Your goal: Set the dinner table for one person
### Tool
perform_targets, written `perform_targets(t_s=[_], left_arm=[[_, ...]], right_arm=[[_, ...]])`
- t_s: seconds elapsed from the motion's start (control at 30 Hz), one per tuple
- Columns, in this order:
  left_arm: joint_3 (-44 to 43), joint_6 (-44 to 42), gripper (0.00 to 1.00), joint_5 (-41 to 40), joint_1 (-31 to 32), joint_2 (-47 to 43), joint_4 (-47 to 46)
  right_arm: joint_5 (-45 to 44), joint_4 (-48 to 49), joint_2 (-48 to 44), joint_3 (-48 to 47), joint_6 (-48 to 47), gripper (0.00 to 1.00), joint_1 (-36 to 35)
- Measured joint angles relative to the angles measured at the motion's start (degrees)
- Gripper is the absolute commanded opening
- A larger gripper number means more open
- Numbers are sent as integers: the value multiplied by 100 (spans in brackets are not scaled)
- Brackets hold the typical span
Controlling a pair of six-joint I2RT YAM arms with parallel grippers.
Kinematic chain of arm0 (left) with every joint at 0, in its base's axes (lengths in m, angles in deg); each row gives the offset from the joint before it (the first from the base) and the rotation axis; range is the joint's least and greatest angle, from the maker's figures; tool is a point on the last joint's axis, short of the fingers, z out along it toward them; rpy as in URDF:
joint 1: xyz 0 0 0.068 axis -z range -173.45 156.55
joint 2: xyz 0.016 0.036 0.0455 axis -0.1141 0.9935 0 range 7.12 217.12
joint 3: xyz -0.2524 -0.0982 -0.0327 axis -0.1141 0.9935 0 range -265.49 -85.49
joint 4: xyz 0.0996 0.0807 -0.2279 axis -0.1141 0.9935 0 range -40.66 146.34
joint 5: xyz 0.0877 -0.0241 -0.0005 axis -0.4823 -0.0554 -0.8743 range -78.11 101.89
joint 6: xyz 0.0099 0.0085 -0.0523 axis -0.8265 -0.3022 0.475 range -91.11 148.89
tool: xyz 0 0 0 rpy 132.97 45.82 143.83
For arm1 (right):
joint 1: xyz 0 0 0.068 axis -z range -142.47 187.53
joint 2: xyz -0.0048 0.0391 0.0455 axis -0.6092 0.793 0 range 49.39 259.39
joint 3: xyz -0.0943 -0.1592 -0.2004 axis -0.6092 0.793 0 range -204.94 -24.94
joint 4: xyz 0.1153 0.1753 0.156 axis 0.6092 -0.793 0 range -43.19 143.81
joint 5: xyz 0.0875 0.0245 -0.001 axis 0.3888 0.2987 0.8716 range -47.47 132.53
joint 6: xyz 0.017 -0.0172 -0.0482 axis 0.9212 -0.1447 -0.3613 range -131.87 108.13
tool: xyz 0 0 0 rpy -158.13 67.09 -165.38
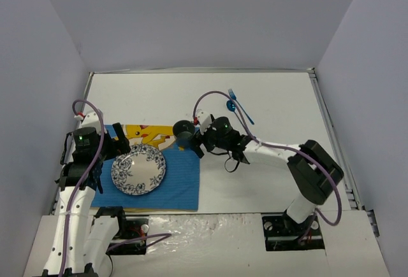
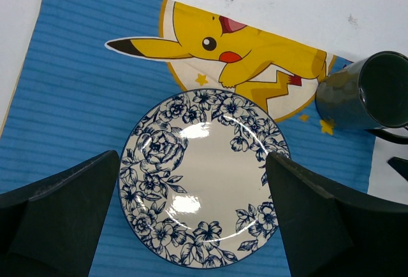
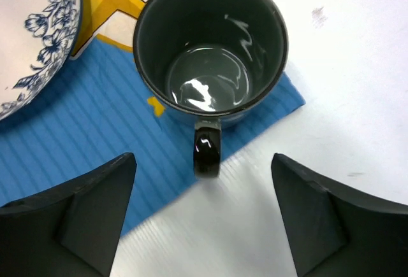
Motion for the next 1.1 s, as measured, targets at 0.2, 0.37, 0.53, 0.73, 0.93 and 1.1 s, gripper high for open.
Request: perform_targets(t_s=[0.2, 0.37, 0.53, 0.73, 0.93, 1.1], left_arm=[[0, 0, 97, 2, -2, -2, 0], [0, 0, 97, 2, 0, -2, 2], [0, 0, 97, -1, -2, -7, 2], [0, 0, 97, -4, 0, -4, 4], [0, 0, 97, -22, -1, -3, 2], [0, 0, 97, -40, 0, 5, 4]], right_arm=[[104, -960, -882, -441, -39, 87, 798], [-62, -1743, -911, -1280, 23, 74, 1797], [-74, -2236, -348, -1776, 252, 61, 2555], [-144, -2778, 637, -2014, 306, 50, 2825], [-217, -2976, 1366, -2368, 285, 45, 2824], [-273, -3023, 1774, -2675, 239, 41, 2824]])
